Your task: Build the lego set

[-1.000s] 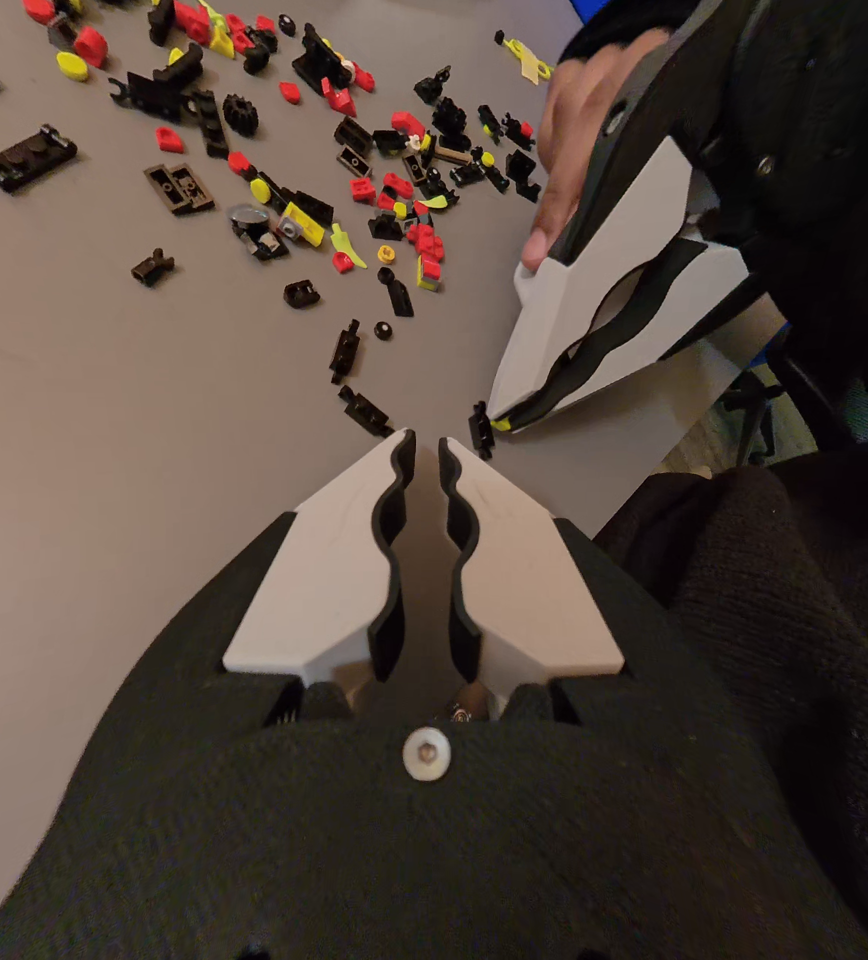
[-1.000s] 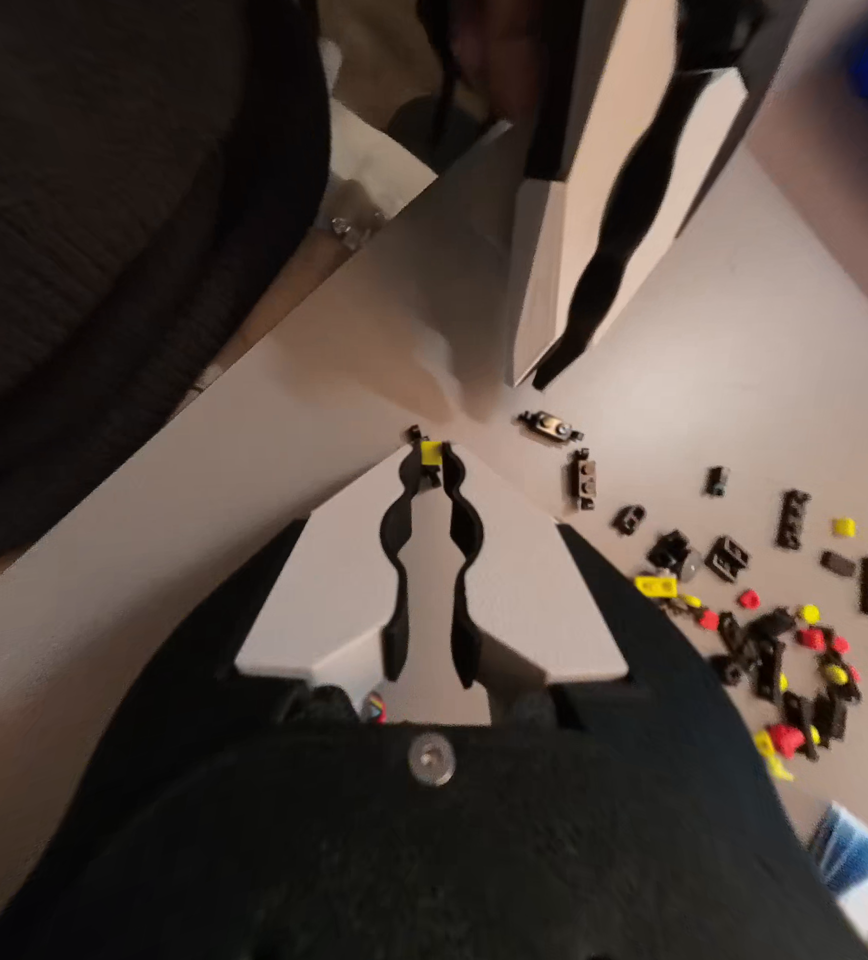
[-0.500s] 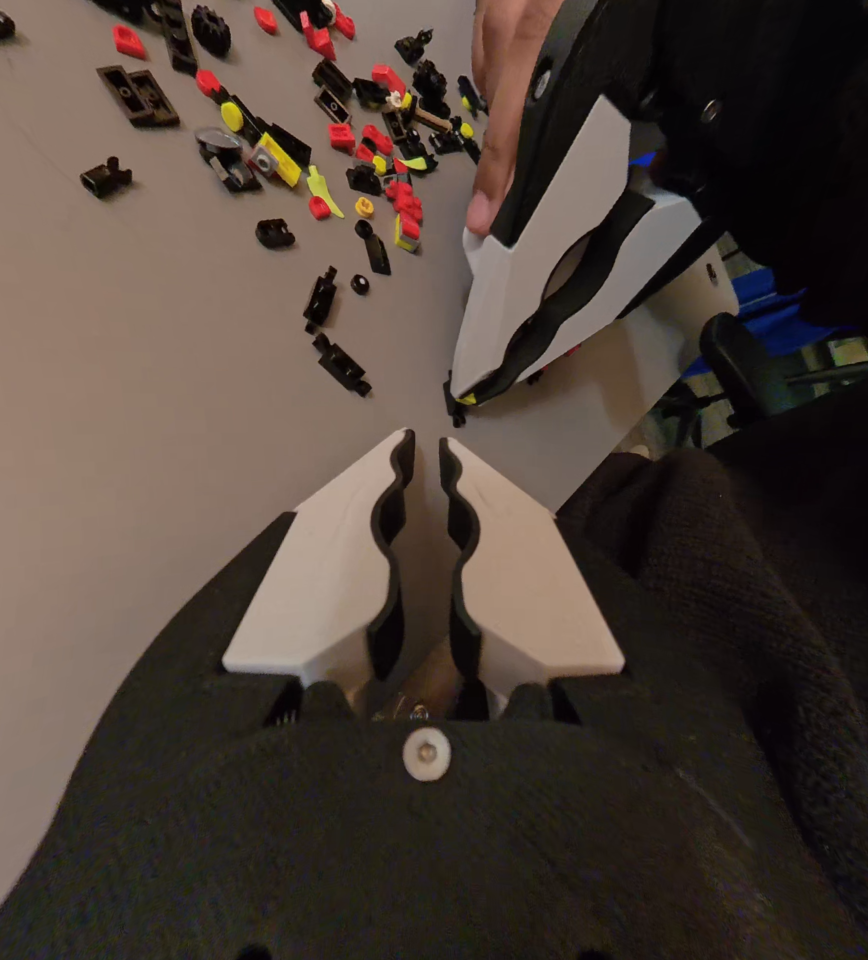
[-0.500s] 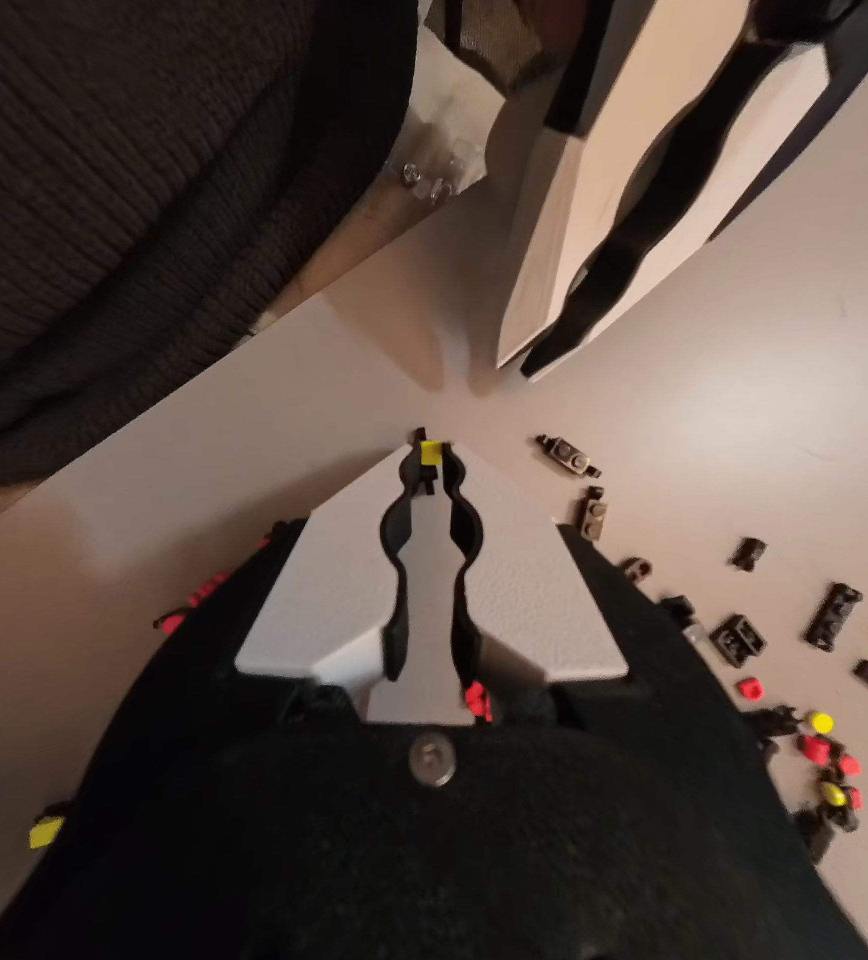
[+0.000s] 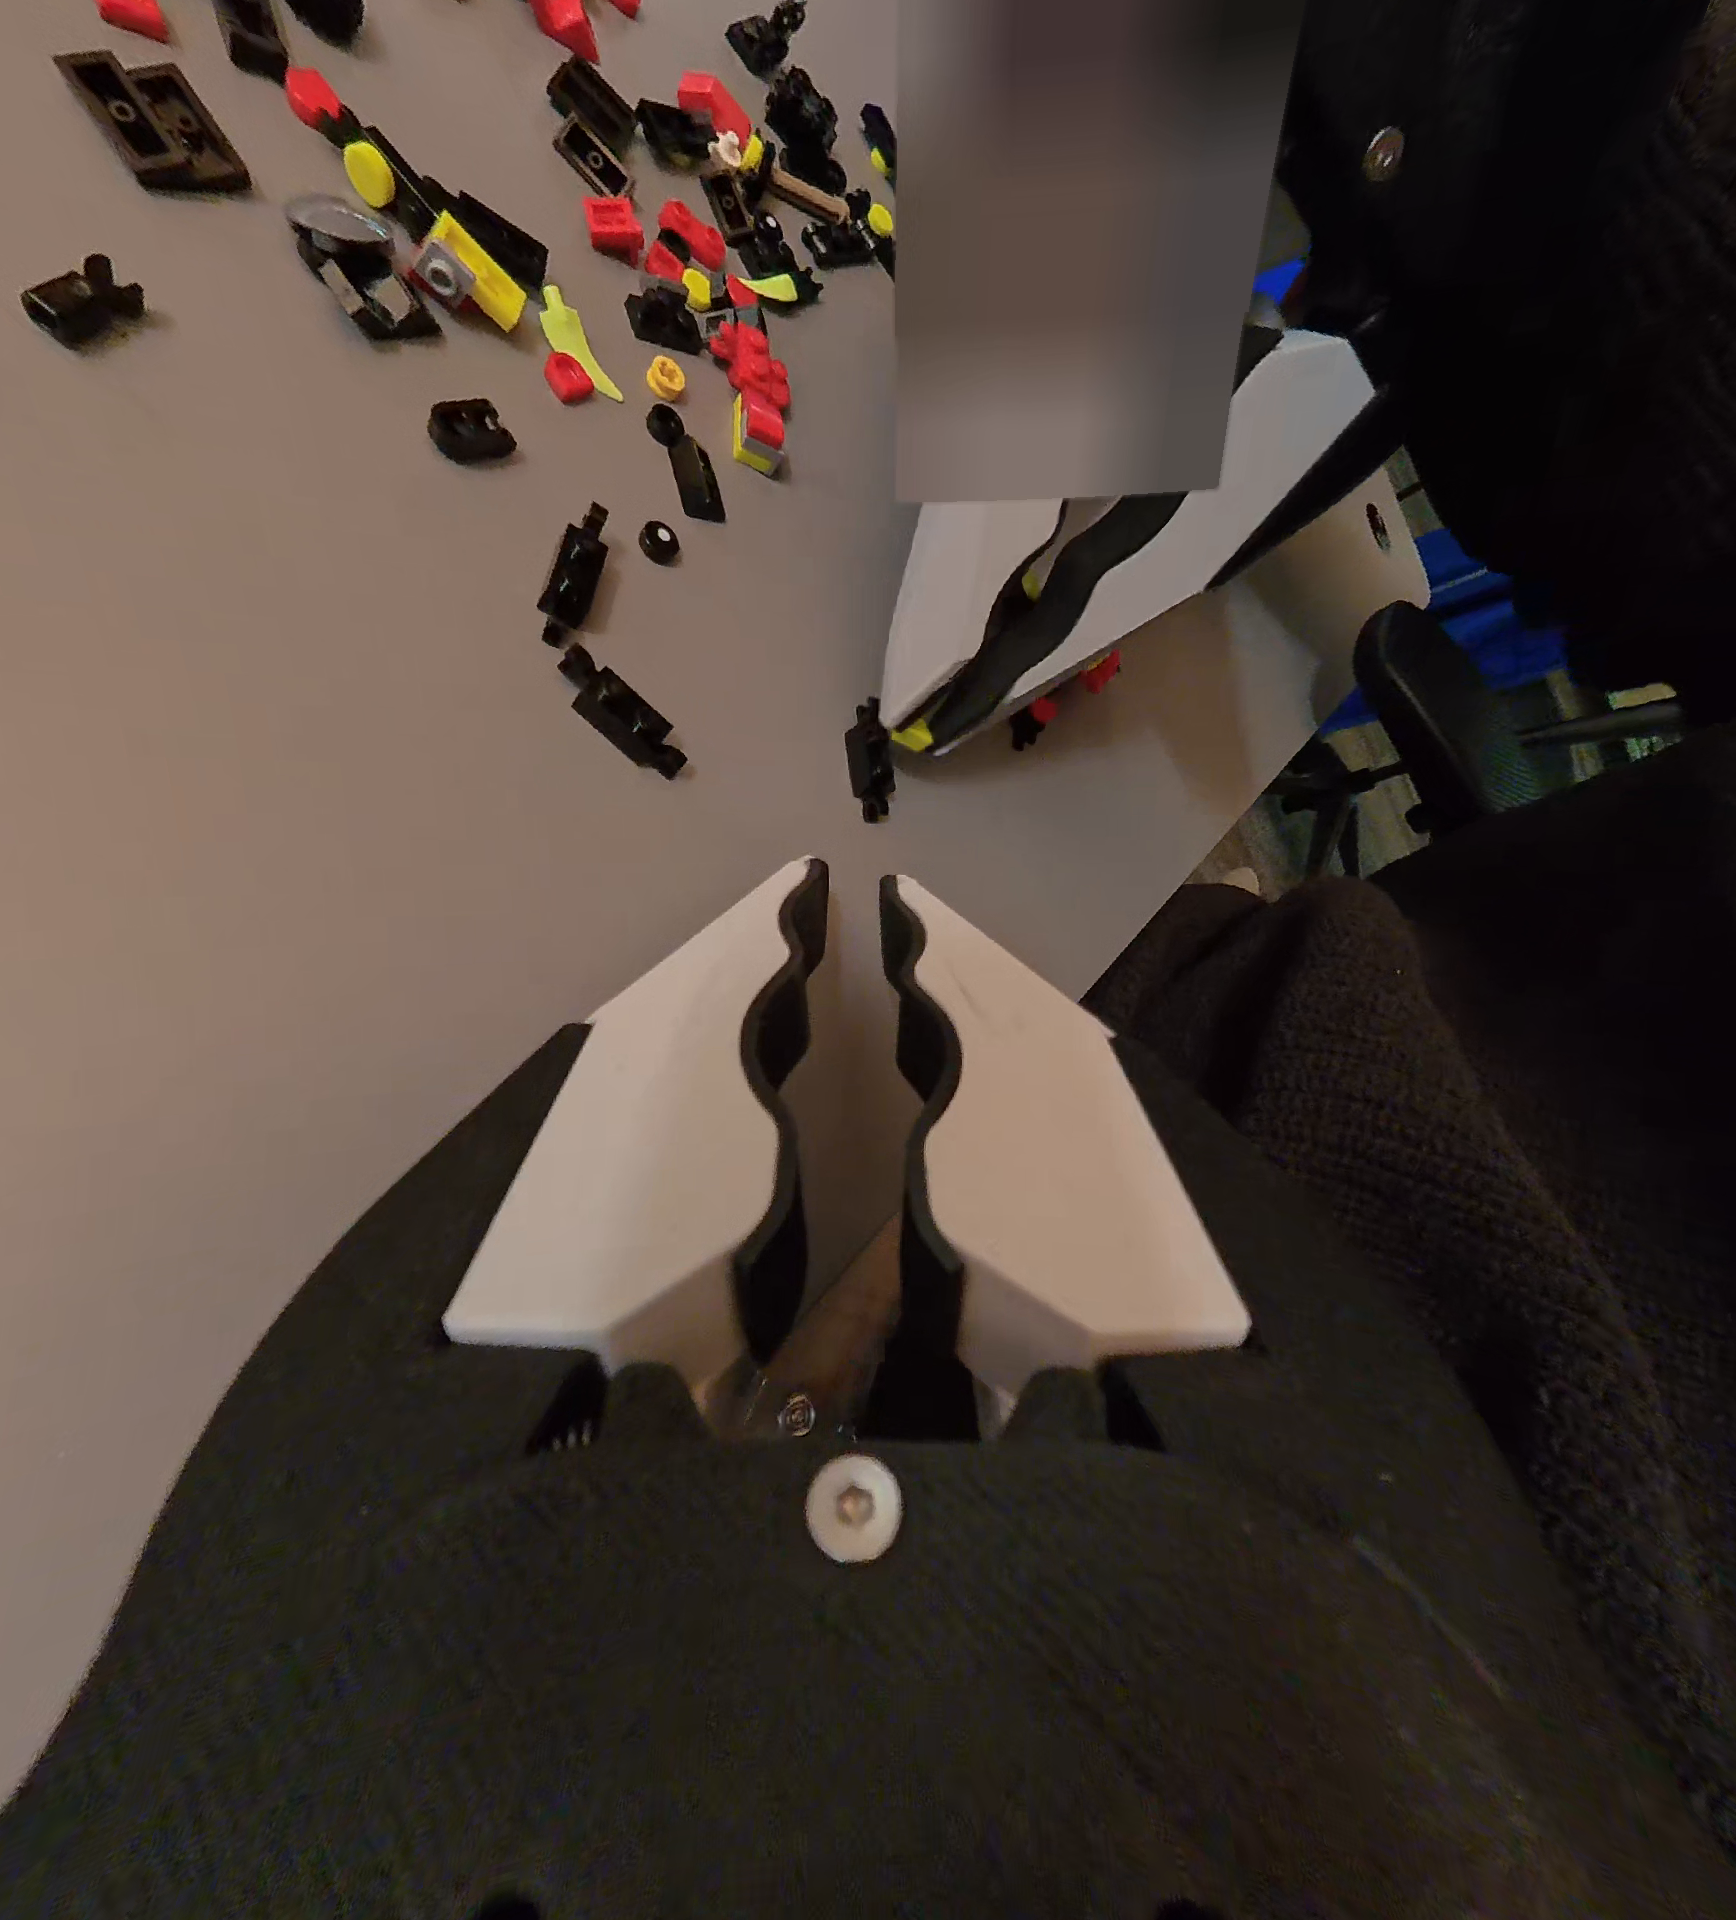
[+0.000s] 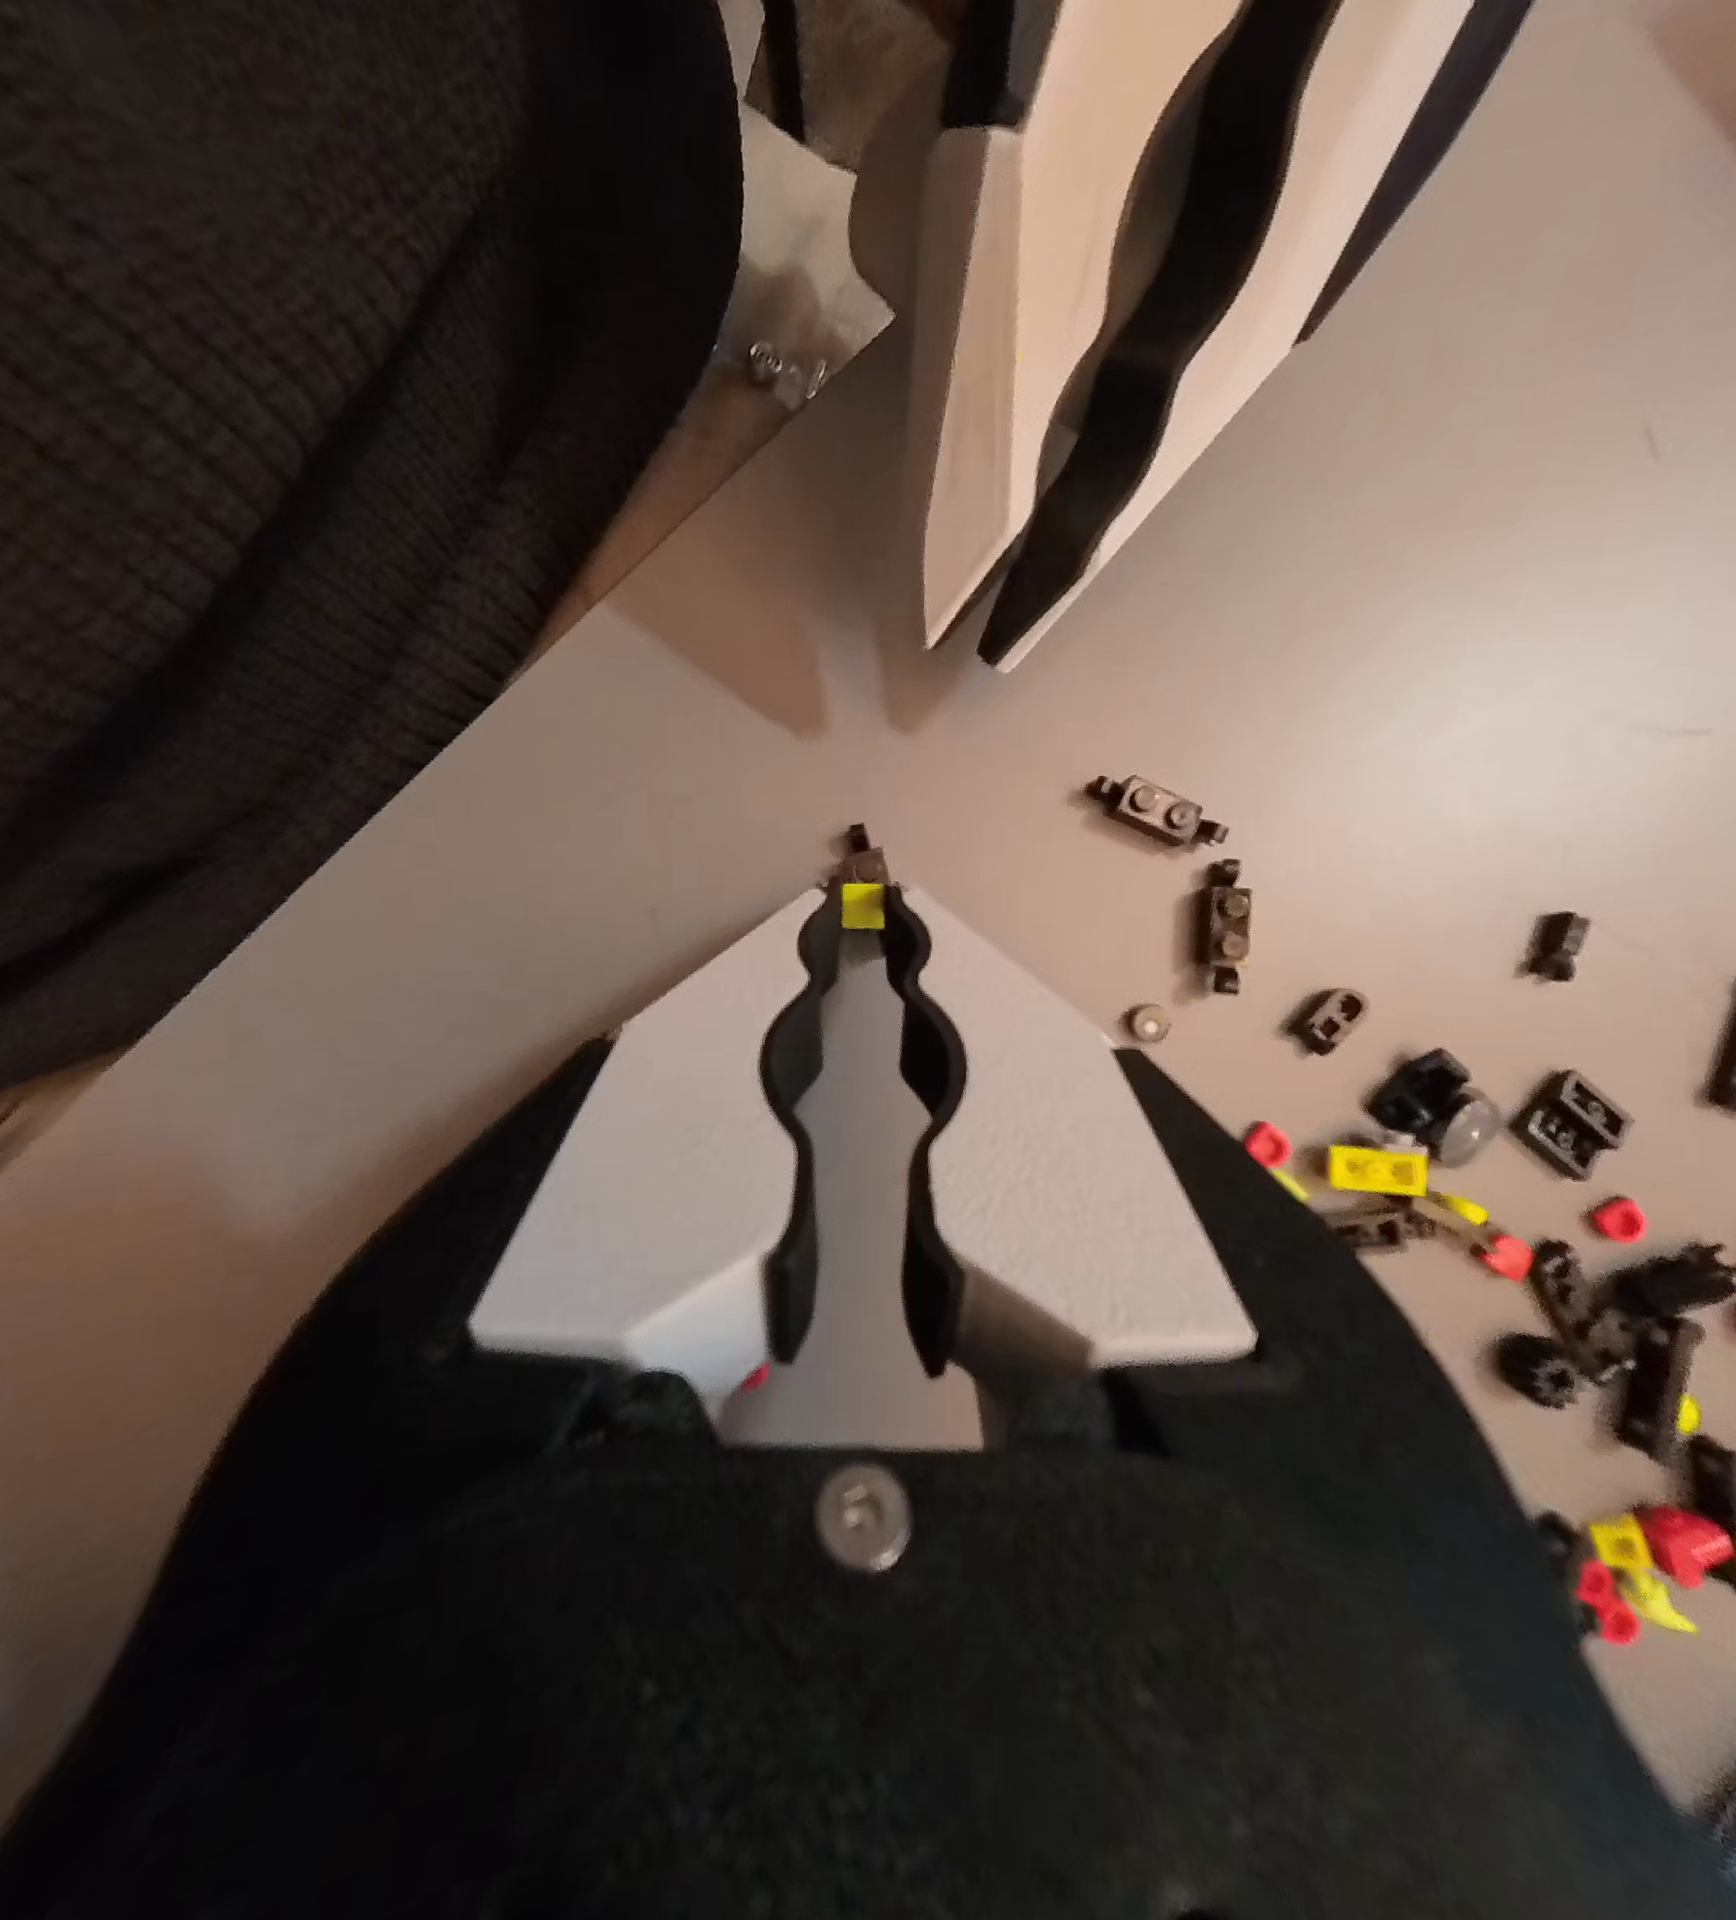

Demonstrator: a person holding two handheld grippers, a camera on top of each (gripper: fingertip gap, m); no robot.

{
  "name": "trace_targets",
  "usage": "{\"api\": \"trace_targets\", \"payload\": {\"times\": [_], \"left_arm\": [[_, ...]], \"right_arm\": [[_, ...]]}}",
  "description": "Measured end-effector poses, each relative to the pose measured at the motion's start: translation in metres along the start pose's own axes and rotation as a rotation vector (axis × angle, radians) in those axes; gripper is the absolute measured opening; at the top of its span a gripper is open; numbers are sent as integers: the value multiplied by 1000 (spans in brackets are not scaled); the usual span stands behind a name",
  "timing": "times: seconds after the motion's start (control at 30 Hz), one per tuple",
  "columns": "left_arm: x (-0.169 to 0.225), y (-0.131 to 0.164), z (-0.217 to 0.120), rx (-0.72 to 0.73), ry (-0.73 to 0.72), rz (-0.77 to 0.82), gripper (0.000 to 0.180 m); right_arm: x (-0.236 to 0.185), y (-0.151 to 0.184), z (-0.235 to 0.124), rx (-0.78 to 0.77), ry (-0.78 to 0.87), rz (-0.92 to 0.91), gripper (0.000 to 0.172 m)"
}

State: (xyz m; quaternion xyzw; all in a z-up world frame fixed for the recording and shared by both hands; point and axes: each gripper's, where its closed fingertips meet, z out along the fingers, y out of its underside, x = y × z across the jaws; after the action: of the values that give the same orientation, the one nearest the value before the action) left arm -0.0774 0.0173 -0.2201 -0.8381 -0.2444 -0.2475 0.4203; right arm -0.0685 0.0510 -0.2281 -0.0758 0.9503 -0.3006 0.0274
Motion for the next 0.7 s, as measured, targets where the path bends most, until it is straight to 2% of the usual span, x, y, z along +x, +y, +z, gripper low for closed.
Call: {"api": "trace_targets", "payload": {"times": [0.23,0.47,0.7], "left_arm": [[1,-1,-1,7,7,-12,8],[2,-2,-2,11,19,-21,9],[2,-1,-1,10,12,-21,9]], "right_arm": [[-9,-1,-8,-2,69,70,6],[-36,-1,17,-96,87,53,6],[-29,-2,14,-47,107,90,6]]}}
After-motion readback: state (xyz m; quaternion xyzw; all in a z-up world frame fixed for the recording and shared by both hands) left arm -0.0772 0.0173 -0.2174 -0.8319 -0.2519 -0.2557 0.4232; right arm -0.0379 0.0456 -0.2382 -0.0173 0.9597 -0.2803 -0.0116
